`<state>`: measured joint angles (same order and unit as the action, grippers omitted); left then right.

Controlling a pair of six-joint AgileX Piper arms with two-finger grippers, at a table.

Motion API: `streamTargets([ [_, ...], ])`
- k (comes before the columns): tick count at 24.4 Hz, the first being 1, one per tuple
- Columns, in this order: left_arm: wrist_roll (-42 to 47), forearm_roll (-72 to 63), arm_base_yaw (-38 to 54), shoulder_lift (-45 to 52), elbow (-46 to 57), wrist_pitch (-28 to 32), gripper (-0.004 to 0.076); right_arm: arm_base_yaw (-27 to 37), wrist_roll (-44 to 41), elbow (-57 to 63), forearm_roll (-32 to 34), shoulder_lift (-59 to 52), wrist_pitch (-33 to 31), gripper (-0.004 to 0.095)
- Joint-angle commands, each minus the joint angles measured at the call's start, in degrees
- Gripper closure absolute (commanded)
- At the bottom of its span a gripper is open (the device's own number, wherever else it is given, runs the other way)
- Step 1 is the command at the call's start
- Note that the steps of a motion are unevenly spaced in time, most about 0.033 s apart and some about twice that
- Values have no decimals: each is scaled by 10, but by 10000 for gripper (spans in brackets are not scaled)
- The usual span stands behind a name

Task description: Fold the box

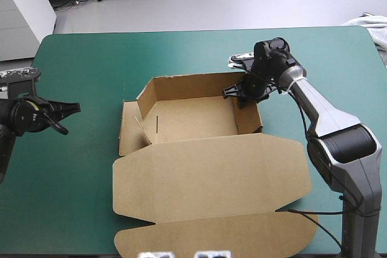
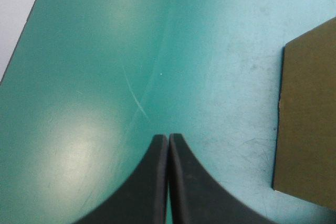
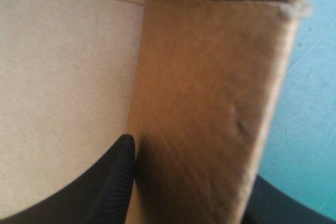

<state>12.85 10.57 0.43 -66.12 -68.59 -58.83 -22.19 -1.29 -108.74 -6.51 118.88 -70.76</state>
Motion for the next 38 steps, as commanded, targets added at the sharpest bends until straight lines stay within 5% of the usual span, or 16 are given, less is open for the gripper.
streamTargets([
  [1,2,4,2,4,-16,25,734,1,31,-12,-12,-24,-11,684],
  [2,2,4,2,1,-16,25,734,1,31,-12,-12,-24,-11,749],
  [3,2,0,3,-9,-16,25,734,1,31,-12,-12,-26,-11,924],
  [17,-31,-141,52,-66,-16,90,733,111,59,-66,-156,-129,-11,927],
  [25,-262,-549,140,-89,-16,104,733,147,87,-66,-217,-183,-11,927],
  [38,-424,-847,140,-90,-16,13,734,125,87,-60,-252,-184,28,925],
])
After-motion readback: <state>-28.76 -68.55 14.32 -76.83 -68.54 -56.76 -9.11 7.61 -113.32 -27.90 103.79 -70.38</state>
